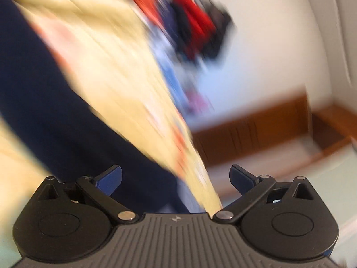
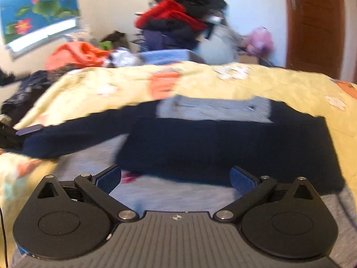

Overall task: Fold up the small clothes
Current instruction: 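Grasp the cuff of the other navy sleeve with the left tool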

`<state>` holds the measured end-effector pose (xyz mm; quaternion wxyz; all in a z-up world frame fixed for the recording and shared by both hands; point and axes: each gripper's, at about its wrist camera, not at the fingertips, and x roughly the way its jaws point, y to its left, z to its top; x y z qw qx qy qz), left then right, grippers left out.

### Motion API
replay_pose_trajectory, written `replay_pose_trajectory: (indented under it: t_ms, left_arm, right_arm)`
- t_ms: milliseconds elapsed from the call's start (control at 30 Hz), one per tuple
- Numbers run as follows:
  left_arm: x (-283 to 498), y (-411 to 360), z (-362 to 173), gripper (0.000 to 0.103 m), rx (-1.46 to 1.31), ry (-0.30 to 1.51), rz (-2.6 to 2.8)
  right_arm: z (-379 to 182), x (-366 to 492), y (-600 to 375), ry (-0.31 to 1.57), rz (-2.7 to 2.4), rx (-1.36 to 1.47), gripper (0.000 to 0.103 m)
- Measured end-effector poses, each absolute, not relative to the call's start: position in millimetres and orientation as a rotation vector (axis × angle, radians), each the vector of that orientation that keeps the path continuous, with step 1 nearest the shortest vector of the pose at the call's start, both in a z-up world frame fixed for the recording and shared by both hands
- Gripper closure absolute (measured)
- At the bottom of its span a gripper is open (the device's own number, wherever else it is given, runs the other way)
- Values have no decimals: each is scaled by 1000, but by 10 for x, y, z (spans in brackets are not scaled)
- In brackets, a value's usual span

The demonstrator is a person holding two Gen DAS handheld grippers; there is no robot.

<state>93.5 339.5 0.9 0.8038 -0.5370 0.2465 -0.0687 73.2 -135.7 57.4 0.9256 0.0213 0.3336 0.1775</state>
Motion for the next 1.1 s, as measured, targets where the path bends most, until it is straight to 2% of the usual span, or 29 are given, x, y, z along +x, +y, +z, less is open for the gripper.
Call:
replay_pose_trajectory:
  t_ms: [133,267,467,633,667,700,767,933,1100]
  left_arm:
    - [375,4445,-242,0,-1335,437,109]
    - [254,5043,-414,0,-1455,426,133]
    - [407,5177,-554,0,-1395,514,235]
    - [574,5166,-561,1,-1304,506,224]
    - [619,5162,-559,4,-1286,504,209]
    - [672,5155,-561,31,-1273,508,207]
    - [758,5157,-609,97,-1278,584,219]
    - [701,5110,-608,96,-1259,554,241]
    - [734,4992,-327,96,-1171,514,215]
  right_arm:
    - [671,593,-1059,677,418,10,0]
    - [693,425,-825,641,481,-37,0]
    - [655,414,-625,673,505,-27,0]
    - [631,403,-545,663,518,-28,4]
    - [628,395,-531,653,519,-38,9]
    - [620,394,-509,651,518,-52,12]
    - [605,403,-485,660,522,-55,12]
    - [536,464,-448,718,542,-26,31]
    - [526,520,-547,735,511,52,31]
